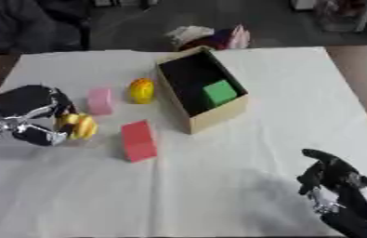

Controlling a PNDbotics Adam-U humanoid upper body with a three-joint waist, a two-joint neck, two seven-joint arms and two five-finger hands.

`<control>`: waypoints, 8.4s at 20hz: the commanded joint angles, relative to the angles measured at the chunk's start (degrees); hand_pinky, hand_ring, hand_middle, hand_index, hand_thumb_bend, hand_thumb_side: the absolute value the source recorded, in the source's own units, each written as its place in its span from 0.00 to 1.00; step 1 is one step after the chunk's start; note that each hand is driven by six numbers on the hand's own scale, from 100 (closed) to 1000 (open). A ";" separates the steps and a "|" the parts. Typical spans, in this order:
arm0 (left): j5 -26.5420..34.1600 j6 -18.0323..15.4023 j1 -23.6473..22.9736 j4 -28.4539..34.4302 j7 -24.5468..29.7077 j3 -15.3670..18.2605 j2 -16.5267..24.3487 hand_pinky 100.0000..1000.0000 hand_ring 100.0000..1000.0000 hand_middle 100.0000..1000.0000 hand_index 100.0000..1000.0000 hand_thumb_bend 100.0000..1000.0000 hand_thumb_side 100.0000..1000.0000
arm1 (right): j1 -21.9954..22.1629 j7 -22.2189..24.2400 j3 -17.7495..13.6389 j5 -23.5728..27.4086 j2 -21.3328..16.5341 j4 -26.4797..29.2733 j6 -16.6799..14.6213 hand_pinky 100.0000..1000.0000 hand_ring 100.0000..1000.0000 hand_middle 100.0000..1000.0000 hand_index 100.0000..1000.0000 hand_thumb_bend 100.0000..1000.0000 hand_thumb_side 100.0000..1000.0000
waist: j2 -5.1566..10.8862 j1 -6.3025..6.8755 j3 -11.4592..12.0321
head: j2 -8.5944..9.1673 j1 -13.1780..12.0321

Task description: Pick up objects on the table and place them in the box.

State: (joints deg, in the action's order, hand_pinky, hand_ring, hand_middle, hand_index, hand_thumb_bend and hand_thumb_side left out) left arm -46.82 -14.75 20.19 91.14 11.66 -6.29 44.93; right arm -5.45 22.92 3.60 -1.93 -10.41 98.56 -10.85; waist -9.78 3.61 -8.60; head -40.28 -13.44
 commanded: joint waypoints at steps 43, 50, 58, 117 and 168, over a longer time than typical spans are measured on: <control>-24.04 -12.51 30.84 -22.19 -11.36 -15.89 -19.00 0.64 0.49 0.47 0.66 0.30 0.29 | -1.56 2.36 2.33 1.65 0.42 0.86 0.37 0.67 0.41 0.43 0.84 0.00 0.26 | 0.25 -1.13 -4.40 | 1.48 -1.78; -26.60 -9.21 31.28 -22.91 -16.13 -14.94 -18.79 0.64 0.50 0.49 0.67 0.32 0.28 | -1.57 2.33 2.32 1.67 0.44 0.84 0.41 0.67 0.41 0.43 0.84 0.00 0.26 | 0.23 -1.20 -4.41 | 1.45 -1.68; -27.26 -10.07 31.10 -21.95 -10.92 -14.11 -17.01 0.73 0.65 0.66 0.84 0.36 0.35 | -1.57 2.21 2.15 1.61 0.50 0.80 0.43 0.67 0.41 0.43 0.84 0.00 0.27 | 0.26 -1.19 -4.22 | 1.57 -1.26; -12.49 2.15 23.19 -33.04 11.35 -3.57 -6.75 0.59 0.44 0.45 0.68 0.14 0.29 | -1.11 1.11 1.15 0.96 -0.19 0.67 0.45 0.67 0.41 0.43 0.84 0.00 0.28 | 0.14 -0.48 -3.04 | 1.49 1.56; -2.16 -0.48 31.85 -26.02 8.27 -8.37 -10.75 0.72 0.63 0.69 0.85 0.12 0.25 | -1.50 2.05 1.96 1.41 0.26 0.72 0.74 0.67 0.41 0.43 0.84 0.00 0.29 | -0.02 -0.40 -3.94 | 1.74 1.50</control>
State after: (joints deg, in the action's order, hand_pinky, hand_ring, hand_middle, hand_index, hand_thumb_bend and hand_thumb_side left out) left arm -50.37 -14.87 51.18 64.26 18.71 -15.18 31.36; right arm -6.54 25.14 5.95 -0.48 -9.36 98.51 -10.05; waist -10.70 3.41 -12.55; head -39.19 -12.20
